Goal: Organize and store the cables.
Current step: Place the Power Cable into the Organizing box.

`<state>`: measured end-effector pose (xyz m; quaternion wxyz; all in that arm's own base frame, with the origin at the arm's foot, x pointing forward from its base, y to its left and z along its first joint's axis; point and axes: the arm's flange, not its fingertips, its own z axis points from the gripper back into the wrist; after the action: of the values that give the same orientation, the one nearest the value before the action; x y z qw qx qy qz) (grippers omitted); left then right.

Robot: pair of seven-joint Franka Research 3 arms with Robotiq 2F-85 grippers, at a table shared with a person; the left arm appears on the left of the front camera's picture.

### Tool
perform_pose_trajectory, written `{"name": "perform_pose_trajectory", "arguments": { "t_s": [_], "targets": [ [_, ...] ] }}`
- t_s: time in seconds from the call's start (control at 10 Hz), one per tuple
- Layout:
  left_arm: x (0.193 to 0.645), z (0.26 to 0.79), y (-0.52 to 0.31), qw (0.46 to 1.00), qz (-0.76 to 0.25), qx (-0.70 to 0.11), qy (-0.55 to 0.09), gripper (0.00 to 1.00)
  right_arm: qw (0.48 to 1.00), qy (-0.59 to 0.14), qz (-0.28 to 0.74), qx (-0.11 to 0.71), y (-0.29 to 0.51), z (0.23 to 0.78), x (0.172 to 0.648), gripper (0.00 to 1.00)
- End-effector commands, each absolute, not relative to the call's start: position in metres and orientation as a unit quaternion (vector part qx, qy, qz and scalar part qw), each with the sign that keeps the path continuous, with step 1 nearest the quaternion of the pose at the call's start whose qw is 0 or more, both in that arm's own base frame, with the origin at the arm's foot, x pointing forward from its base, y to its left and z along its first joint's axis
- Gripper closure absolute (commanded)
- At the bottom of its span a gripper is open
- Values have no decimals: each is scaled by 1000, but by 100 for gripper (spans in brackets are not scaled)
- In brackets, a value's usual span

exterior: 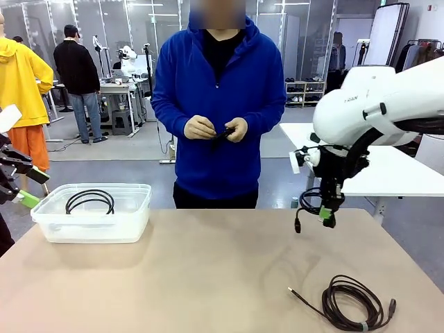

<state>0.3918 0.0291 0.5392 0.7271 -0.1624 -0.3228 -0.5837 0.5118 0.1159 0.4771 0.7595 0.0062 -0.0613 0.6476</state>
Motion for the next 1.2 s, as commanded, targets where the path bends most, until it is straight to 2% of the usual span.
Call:
{"name": "perform_pose_trajectory", "arguments": {
  "t_s": [0.0,0.2,0.6,1.1],
  "targets": [
    [391,543,28,734,-580,-157,-315,0,758,-78,648,1,164,492,517,100],
    [391,543,28,734,-580,-157,-315,0,738,-77,671,1,227,488,517,100],
    [391,543,28,734,-580,-157,-315,0,710,-67,701,21,332,441,525,100],
    [391,543,28,734,-580,-157,-315,0,714,-51,693,89,368,366,506,100]
  ]
}}
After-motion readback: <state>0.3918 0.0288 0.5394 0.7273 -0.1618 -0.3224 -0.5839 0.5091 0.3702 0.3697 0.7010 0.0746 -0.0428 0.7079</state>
